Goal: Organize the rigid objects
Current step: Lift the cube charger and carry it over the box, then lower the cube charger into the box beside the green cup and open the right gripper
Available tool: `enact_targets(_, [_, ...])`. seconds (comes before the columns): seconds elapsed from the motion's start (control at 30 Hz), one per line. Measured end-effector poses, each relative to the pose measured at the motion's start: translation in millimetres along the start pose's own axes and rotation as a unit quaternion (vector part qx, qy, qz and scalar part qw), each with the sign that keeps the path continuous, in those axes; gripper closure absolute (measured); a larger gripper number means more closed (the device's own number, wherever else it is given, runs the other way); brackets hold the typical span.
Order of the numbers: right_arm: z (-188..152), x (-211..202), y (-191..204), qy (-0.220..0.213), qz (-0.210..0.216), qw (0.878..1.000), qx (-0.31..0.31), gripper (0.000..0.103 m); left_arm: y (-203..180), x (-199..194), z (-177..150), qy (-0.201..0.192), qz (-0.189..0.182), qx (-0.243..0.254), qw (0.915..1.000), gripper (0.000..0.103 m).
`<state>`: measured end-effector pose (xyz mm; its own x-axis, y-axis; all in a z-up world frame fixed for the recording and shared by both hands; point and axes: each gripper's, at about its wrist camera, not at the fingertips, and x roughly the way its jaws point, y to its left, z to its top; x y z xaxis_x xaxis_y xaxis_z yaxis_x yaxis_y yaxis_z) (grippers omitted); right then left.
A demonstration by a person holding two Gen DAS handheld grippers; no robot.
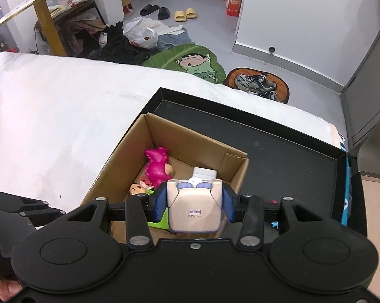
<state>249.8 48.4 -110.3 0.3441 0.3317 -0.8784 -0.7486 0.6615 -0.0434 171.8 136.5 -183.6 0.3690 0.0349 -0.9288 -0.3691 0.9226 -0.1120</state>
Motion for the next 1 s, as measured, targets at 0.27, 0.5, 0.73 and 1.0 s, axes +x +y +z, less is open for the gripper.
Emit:
enact_targets(0.27, [-3.2, 17.3, 16.7, 0.024, -0.001, 0.999, -0.022, 0.06, 0.3, 0.2, 0.8, 0.002, -0.001, 0.001, 1.0, 0.09])
enact_targets(0.5, [-5.5, 32.3, 20.3, 0.042, -0.008, 0.999, -0.029, 0.059, -0.4, 0.2, 0.9, 0.002, -0.001, 0.001, 1.0, 0.09])
enact_targets(0.73, [-12.4, 44.3, 25.0, 0.057, -0.043, 0.996, -0.06, 0.059, 0.8, 1.2, 0.7, 0.002, -0.001, 0.0, 1.0, 0.09])
enact_targets(1.0, [-20.1, 57.0, 20.8, 0.066, -0.054, 0.995, -0.055, 0.059, -2.7, 0.6, 0.1, 0.001, 0.002, 0.004, 1.0, 0.09])
